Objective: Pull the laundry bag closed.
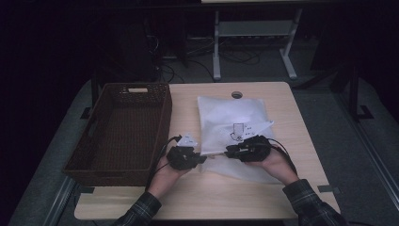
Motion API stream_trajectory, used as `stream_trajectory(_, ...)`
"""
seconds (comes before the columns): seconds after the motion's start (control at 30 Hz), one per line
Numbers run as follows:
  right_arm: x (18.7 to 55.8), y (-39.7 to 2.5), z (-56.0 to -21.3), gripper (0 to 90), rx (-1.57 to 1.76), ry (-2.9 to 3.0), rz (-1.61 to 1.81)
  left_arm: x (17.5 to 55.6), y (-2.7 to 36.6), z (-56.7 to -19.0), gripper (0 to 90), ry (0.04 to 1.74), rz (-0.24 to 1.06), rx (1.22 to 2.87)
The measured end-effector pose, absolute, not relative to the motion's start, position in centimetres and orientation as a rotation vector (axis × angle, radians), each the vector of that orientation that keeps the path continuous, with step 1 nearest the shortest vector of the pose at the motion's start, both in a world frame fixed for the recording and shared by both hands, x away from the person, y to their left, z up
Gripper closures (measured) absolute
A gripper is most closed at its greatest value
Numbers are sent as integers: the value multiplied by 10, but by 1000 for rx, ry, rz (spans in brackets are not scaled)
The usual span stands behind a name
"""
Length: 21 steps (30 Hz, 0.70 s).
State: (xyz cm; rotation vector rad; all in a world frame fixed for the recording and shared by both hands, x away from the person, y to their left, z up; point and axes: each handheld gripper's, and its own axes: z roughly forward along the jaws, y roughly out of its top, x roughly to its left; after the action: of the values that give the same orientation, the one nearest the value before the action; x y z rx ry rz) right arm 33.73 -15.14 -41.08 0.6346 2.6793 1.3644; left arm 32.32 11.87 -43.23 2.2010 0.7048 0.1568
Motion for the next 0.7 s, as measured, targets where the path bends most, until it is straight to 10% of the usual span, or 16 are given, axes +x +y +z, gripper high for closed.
stream_trajectory(0.7,330,-110,-432,784,581,2803,1345,314,118,-437,814,657,148,2191)
